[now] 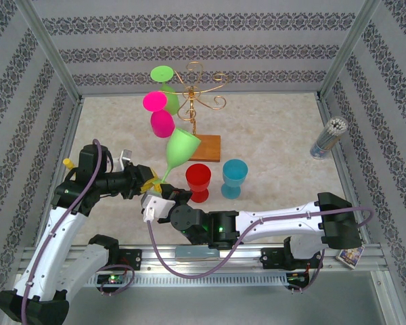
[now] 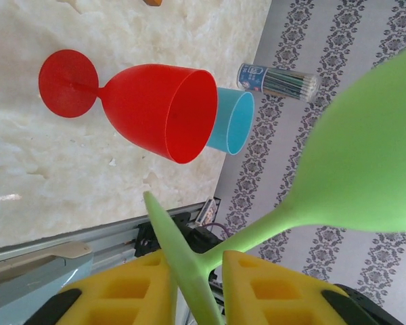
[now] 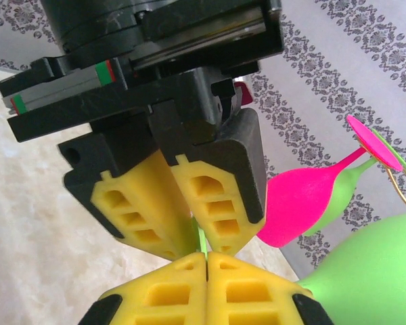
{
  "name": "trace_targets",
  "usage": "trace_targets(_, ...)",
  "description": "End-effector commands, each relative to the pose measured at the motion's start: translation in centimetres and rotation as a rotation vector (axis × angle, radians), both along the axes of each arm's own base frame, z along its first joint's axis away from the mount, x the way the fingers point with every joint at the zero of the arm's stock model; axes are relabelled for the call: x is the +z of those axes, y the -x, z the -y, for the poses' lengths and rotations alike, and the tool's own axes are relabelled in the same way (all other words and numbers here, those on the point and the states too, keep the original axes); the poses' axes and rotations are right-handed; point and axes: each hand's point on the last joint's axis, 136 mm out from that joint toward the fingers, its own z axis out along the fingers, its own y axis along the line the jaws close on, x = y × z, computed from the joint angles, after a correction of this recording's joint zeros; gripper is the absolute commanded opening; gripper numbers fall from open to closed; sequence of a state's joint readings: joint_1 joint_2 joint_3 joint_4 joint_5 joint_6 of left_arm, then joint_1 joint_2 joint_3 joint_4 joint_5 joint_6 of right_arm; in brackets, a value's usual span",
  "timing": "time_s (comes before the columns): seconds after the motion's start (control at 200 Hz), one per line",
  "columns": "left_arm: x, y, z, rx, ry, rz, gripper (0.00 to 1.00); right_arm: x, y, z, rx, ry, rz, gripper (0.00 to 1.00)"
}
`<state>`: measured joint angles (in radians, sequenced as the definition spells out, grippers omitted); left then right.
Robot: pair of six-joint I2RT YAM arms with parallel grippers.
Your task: Take the wine glass off the wine glass rack
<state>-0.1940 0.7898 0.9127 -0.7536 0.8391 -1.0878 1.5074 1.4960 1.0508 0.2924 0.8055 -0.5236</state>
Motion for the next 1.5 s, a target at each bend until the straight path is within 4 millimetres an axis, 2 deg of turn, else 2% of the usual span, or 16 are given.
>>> trace_targets(0.0,0.4,-0.2,-0.1,0.004,0.017,0.034,0.16,2.8,-0.1,-0.2,0.003,-0.090,-0.006,0.00)
trace_targets(0.195,0.4,-0.2,0.0,0.006,0.029,0.039,0.00,3.6,0.3,-0.3,0.022,-0.105,-0.014,0.00)
trace_targets(0.44,0.6,-0.8,0.2,0.011,0.065,0.072,0.00,4.0,0.9,-0.1,0.039,-0.131,-0.063,0.00)
trace_targets(0.54,0.9,-1.2,0.4,0.014,0.092,0.097,0.00,4.5,1.5,0.2,0.047,-0.154,-0.092,0.18)
trace_targets(0.759,1.3,-1.9,0.8,0.009,0.130,0.152,0.00,5.5,3.0,1.2,0.083,-0.196,-0.242,0.36)
trace_targets(1.044,1.0,-2.6,1.0,0.010,0.164,0.217,0.00,7.1,5.2,1.9,0.116,-0.196,-0.406,0.41)
trace_targets(1.279,0.5,-2.7,0.9,0.015,0.173,0.262,0.00,9.6,5.7,3.0,0.105,-0.193,-0.518,0.46)
trace_targets(1.499,0.0,-2.2,0.8,0.020,0.193,0.286,0.00,13.9,5.7,4.5,0.136,-0.281,-0.579,0.51)
